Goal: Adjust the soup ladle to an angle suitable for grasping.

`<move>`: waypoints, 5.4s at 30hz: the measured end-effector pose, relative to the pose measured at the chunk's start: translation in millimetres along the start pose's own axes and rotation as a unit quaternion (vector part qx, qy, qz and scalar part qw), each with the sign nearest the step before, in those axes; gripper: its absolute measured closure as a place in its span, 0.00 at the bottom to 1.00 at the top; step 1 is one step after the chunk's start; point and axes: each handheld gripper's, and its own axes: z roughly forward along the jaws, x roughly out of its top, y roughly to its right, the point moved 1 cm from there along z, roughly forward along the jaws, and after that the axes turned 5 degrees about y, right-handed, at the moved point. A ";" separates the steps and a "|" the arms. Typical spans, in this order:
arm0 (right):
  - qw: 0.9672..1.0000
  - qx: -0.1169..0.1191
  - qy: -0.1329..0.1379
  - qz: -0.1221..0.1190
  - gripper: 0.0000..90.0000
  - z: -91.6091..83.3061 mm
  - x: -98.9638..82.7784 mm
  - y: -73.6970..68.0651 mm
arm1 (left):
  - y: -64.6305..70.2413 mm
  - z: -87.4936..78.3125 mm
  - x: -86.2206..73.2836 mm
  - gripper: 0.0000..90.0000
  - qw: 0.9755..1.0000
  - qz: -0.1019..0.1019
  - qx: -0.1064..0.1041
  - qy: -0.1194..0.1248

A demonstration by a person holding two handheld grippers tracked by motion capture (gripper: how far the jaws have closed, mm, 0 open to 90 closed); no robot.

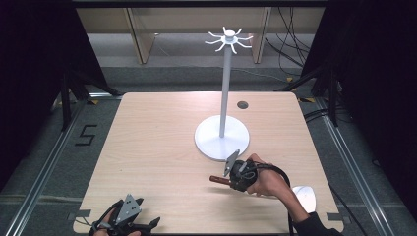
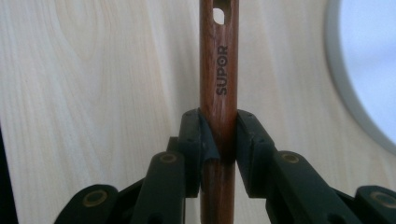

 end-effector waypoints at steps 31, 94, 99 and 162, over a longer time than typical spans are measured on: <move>0.967 -0.053 0.244 0.053 0.83 -117.6 -32.6 26.3 | -1.4 -1.3 -0.1 0.18 1.000 0.007 -0.002 -0.009; 0.872 -0.102 0.460 0.132 0.82 -211.8 -9.3 88.0 | -3.6 -3.0 -0.3 0.18 1.000 0.003 -0.006 -0.014; 0.873 -0.119 0.452 0.139 0.82 -217.3 0.2 97.2 | -3.2 -2.4 -0.4 0.18 1.000 0.001 -0.001 -0.011; 0.882 -0.125 0.427 0.154 0.82 -228.7 57.4 122.6 | -2.7 -2.9 0.1 0.18 1.000 0.008 -0.008 -0.008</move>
